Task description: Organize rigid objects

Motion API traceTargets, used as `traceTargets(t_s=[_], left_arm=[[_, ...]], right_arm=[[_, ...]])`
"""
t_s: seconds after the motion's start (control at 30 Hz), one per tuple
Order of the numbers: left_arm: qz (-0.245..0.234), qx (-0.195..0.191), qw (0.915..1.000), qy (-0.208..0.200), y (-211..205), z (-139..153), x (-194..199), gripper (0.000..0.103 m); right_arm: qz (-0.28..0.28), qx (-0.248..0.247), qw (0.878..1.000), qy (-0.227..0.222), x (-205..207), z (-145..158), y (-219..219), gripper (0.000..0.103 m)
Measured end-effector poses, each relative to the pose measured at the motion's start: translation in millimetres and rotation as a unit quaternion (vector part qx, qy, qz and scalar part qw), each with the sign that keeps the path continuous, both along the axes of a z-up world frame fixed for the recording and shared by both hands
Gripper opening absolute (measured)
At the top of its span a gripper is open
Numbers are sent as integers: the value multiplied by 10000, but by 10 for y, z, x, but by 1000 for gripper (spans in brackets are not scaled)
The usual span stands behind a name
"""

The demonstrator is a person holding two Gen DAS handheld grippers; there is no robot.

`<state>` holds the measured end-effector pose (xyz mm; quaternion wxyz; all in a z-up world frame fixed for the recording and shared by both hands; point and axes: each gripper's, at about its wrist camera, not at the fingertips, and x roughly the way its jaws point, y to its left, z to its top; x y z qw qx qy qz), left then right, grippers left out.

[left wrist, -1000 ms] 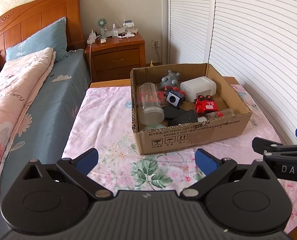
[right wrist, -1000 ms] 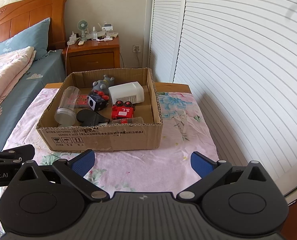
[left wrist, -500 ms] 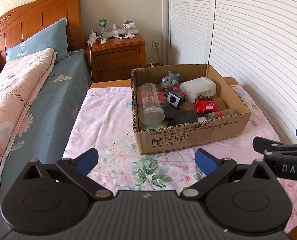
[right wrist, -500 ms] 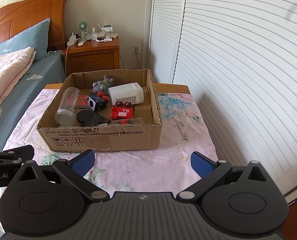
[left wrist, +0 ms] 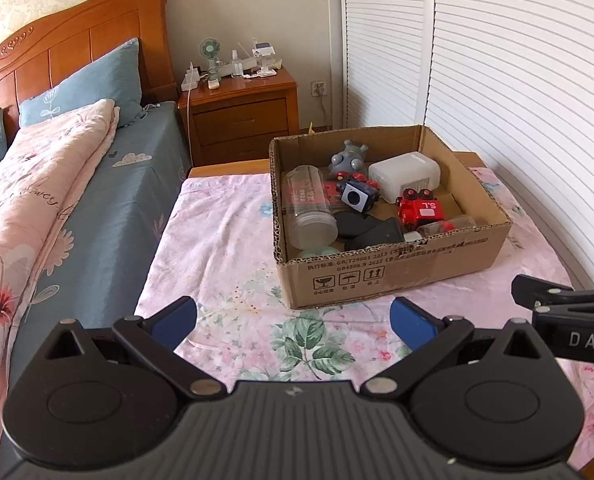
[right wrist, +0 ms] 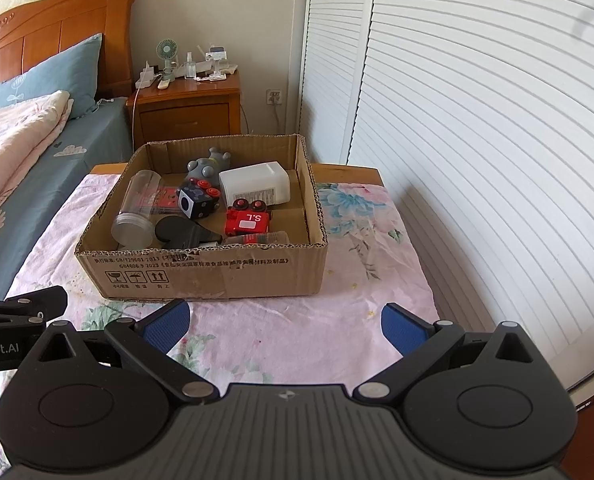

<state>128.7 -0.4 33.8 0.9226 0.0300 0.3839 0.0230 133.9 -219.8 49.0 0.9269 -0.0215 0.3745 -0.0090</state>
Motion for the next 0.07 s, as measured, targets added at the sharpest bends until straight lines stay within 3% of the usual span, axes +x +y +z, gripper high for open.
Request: traceTargets(t_s=[0.07], left_arm=[[-12,-21,10000,8,0,-2,5,102]], right_arm=[[0,-2,10000,2,-6,-9,5,103]])
